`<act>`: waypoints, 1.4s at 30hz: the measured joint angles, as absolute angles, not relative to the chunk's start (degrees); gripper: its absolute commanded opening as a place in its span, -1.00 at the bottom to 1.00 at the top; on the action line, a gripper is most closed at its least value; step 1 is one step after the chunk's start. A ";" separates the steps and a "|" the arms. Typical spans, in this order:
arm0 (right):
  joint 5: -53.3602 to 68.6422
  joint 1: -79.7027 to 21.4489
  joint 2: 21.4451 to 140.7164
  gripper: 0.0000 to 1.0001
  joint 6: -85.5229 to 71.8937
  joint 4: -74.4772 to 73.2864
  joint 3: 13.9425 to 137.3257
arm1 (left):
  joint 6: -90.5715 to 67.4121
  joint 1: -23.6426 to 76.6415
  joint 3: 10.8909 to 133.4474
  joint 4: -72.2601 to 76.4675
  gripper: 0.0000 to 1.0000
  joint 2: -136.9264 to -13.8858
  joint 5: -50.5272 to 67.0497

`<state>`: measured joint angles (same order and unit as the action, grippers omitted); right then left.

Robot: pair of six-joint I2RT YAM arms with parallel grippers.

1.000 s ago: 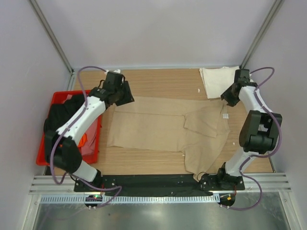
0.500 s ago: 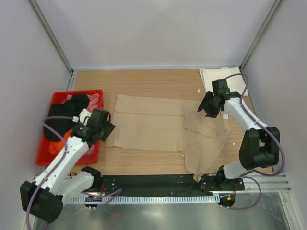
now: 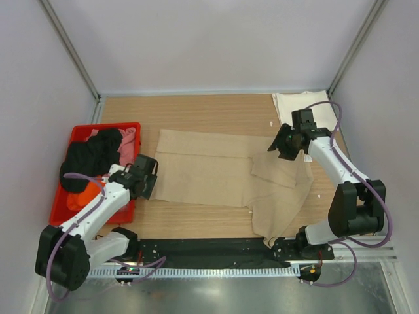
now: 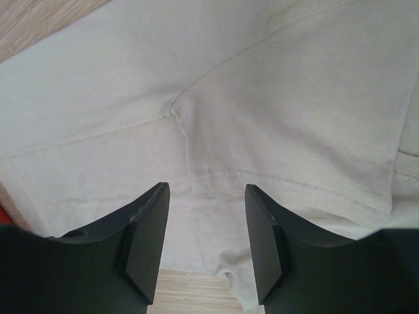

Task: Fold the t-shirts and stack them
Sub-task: Fold the tshirt

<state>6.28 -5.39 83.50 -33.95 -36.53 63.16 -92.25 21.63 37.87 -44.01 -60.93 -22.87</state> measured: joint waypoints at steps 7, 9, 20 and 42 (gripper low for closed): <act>6.83 -5.39 83.64 0.11 -33.95 -36.21 61.41 | -96.05 22.33 33.58 -39.18 -0.16 -63.66 -22.44; 6.81 -5.39 83.64 0.11 -34.02 -36.25 61.17 | -96.33 22.44 32.93 -38.57 -0.17 -64.82 -22.48; 3.84 -8.29 82.94 0.11 -37.67 -38.57 57.21 | -97.06 23.07 30.39 -33.85 -0.15 -66.06 -22.52; 2.26 -15.84 113.03 0.12 -35.68 -22.63 76.99 | -90.06 23.33 38.52 -42.68 -0.09 -50.39 -30.33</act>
<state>2.26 -15.84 113.03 -35.68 -22.63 76.99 -90.06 23.33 38.52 -42.68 -50.39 -30.33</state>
